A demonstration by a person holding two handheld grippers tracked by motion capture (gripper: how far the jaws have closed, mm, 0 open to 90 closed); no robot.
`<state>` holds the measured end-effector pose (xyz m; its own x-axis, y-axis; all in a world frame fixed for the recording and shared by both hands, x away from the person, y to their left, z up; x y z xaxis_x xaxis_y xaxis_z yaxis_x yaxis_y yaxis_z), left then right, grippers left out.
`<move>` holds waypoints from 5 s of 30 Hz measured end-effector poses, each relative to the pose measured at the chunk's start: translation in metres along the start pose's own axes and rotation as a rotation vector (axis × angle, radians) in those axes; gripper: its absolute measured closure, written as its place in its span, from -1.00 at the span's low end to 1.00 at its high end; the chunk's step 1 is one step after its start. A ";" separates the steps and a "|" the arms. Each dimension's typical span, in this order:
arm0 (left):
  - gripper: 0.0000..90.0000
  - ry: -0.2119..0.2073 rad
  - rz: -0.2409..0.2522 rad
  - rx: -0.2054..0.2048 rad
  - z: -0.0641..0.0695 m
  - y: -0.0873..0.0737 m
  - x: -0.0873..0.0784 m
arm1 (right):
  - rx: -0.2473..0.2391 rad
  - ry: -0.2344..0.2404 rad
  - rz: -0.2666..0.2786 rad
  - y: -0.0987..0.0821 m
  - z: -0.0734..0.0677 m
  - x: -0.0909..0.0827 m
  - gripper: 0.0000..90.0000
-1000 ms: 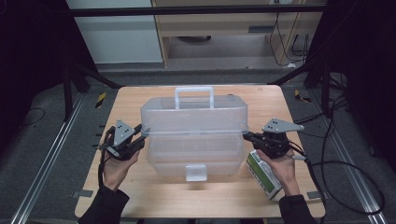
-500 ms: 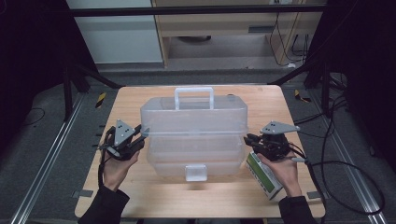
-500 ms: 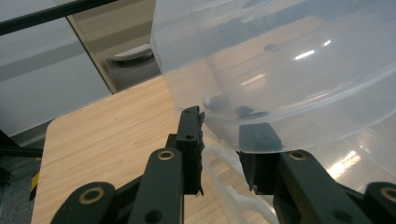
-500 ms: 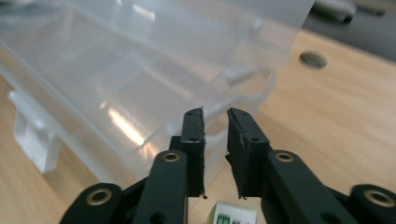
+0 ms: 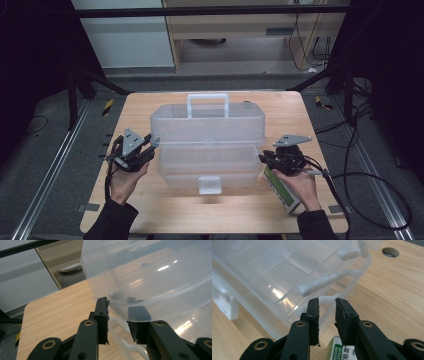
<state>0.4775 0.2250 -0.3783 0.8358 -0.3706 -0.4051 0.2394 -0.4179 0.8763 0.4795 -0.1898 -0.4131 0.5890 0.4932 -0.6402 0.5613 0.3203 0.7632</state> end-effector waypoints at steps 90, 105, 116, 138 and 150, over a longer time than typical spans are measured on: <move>0.68 0.056 0.041 -0.072 -0.045 0.067 0.037 | 0.001 0.023 -0.017 -0.003 0.000 0.009 0.74; 0.69 0.078 0.042 -0.081 -0.054 0.079 0.054 | 0.001 0.014 -0.012 -0.004 -0.001 0.011 0.70; 0.70 0.092 0.035 -0.094 -0.061 0.087 0.069 | -0.002 0.011 -0.010 -0.003 -0.001 0.011 0.69; 0.70 0.091 0.013 -0.097 -0.074 0.094 0.094 | -0.010 0.007 -0.009 -0.003 -0.001 0.011 0.68; 0.70 0.088 -0.006 -0.105 -0.081 0.098 0.109 | -0.014 0.003 -0.012 -0.003 -0.002 0.011 0.68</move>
<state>0.6320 0.2104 -0.3155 0.8730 -0.2925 -0.3903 0.2912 -0.3293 0.8982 0.4831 -0.1838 -0.4226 0.5809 0.4914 -0.6489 0.5600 0.3373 0.7567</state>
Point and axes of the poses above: each handheld gripper's, and its own axes: x roughly forward along the jaws, y roughly out of its top, z roughly to its right, the point moved 2 cm from there along x, roughly forward along the jaws, and after that the axes turned 5 degrees about x, right-handed, at the moved point
